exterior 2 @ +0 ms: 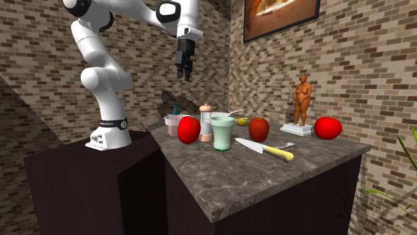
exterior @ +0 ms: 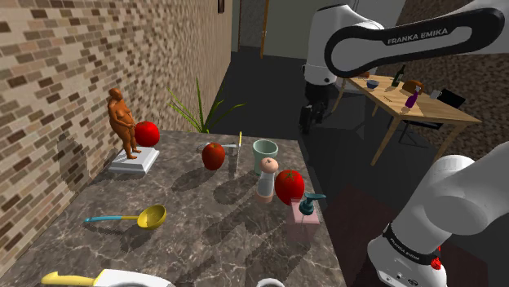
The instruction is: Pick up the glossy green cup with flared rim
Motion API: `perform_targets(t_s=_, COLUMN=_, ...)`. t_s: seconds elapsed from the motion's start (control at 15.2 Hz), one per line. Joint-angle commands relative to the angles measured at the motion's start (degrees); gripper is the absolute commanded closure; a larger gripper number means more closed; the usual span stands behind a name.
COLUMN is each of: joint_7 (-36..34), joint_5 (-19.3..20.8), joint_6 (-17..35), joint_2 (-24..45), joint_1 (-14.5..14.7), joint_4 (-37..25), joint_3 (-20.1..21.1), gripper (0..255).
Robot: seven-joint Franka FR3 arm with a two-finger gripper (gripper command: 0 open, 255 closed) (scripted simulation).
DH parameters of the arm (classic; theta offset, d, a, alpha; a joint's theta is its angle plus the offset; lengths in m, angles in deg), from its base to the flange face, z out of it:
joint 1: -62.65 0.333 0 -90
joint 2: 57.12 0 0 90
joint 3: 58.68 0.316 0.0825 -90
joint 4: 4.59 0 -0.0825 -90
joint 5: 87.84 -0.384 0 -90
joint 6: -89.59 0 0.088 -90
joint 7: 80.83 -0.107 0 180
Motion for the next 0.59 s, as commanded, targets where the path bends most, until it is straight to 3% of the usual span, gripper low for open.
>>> perform_targets(t_s=0.0, joint_7=-0.4, joint_5=0.5, joint_6=3.5, joint_2=3.9, joint_1=0.0, joint_4=-0.5, joint_3=0.4, gripper=0)
perform_targets(t_s=0.53, joint_7=-3.8, joint_5=3.7, joint_6=14.0, joint_2=21.0, joint_1=0.2, joint_4=-6.6, joint_3=2.6, gripper=0)
